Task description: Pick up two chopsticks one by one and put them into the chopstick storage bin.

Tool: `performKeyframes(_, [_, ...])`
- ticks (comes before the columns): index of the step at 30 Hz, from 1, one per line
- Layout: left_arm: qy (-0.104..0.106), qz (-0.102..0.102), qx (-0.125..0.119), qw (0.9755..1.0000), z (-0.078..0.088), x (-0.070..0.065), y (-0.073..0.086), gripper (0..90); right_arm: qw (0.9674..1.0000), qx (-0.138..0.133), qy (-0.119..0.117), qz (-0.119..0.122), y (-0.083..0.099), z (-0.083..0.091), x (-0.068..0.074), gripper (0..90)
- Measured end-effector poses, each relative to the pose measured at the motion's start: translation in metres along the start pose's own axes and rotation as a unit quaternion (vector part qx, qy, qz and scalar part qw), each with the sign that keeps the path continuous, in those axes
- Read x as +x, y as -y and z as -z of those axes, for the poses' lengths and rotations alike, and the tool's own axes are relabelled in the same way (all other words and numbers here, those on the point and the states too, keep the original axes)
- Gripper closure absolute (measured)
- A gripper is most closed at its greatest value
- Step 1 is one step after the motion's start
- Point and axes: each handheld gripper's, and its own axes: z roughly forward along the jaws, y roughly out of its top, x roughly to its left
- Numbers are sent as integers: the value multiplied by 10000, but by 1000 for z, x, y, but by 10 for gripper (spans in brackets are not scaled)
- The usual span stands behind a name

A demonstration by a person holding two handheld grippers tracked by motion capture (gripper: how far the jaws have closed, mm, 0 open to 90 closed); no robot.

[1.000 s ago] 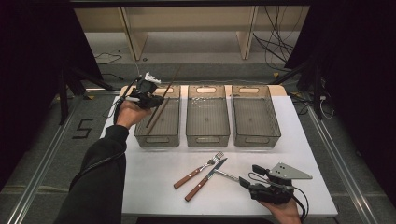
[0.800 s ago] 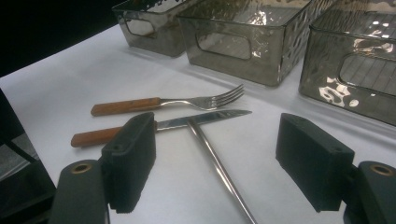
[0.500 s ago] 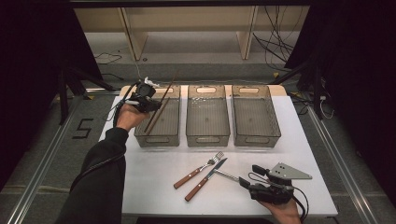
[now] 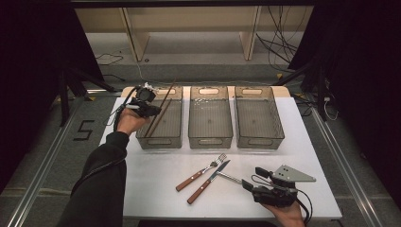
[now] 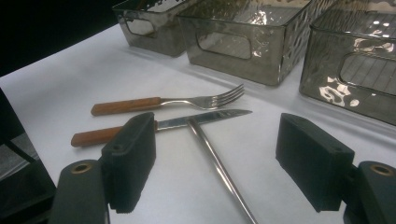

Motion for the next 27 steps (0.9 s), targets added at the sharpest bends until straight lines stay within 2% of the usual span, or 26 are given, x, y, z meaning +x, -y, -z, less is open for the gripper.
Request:
performKeyframes(6, [-85,157,42,9998,-4,2,5,811,10000,-1,2,-1,0,0,0,292])
performKeyframes(7, [-90,178,27,9998,-3,2,5,754,10000,5,2,-2,0,0,0,292])
performKeyframes(11, [-140,216,-42,9997,1,2,4,683,10000,7,2,7,0,0,0,292])
performKeyframes(14, [-203,380,-98,9990,7,-1,2,535,10000,11,1,1,0,0,0,292])
performKeyframes(19, [-70,442,-253,9987,19,-12,5,370,10000,15,3,7,0,0,0,292])
performKeyframes(23, [89,527,-499,9973,30,-20,11,302,10000,17,8,3,0,0,0,293])
performKeyframes(27, [291,654,-745,9946,40,-25,21,260,10000,20,7,0,0,0,0,292])
